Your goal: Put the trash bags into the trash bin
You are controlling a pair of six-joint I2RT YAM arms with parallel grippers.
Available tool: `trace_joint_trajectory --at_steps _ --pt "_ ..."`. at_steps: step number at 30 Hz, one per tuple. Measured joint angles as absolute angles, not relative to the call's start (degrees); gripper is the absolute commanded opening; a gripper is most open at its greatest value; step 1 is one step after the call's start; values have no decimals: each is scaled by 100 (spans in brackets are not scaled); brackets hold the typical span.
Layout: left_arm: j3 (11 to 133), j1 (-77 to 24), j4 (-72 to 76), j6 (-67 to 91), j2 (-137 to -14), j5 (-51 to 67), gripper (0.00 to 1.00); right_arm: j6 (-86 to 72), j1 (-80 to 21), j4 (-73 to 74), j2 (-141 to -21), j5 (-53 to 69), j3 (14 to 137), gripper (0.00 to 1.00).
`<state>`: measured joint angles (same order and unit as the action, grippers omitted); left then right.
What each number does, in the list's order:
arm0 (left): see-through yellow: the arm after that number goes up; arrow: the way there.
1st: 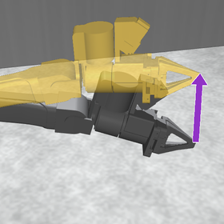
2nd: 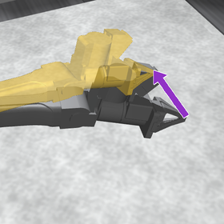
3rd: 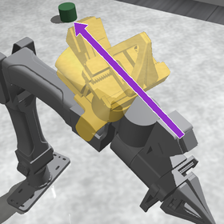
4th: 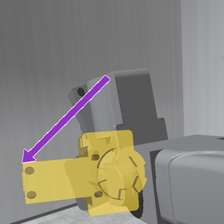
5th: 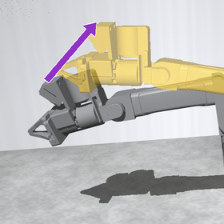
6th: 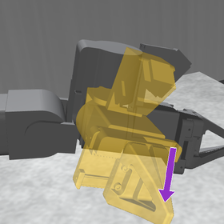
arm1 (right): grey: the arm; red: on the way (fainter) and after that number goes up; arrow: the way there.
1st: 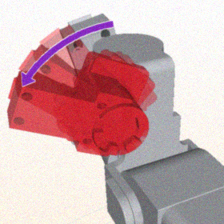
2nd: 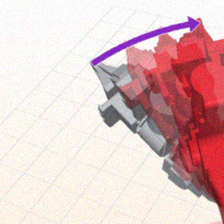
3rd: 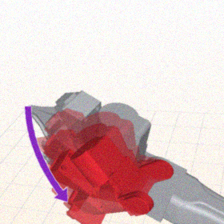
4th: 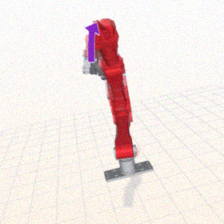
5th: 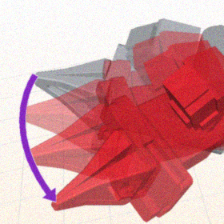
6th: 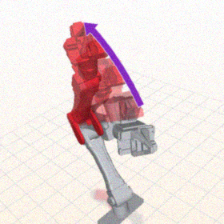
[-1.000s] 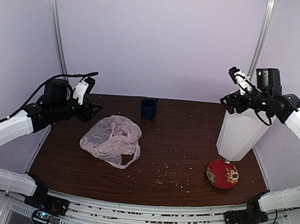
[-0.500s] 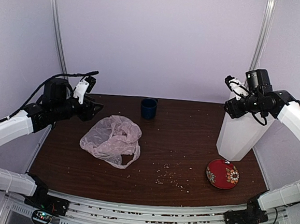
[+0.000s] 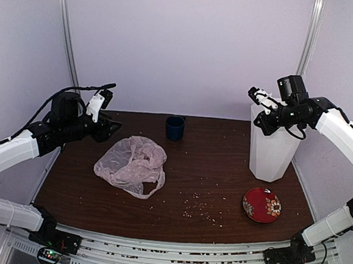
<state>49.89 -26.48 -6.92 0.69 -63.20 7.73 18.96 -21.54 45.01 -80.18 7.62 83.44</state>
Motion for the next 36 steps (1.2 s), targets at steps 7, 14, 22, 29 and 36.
trace_joint_trajectory --at_steps 7,14,22,29,36 --pt "4989 -2648 -692 56 -6316 757 52 2117 -2749 4491 -8449 1256 8792 0" --pt "4987 -2648 -692 40 -6267 727 52 2270 -3524 4552 -8735 1726 9091 0" --pt "4987 -2648 -694 27 -6270 729 52 2379 -3662 4497 -8768 1907 9087 0" --pt "4987 -2648 -698 27 -6298 753 52 2558 -3667 4466 -8759 2259 9048 1" --pt "4987 -2648 -709 27 -6307 762 52 2602 -3677 4368 -8659 2469 8906 1"
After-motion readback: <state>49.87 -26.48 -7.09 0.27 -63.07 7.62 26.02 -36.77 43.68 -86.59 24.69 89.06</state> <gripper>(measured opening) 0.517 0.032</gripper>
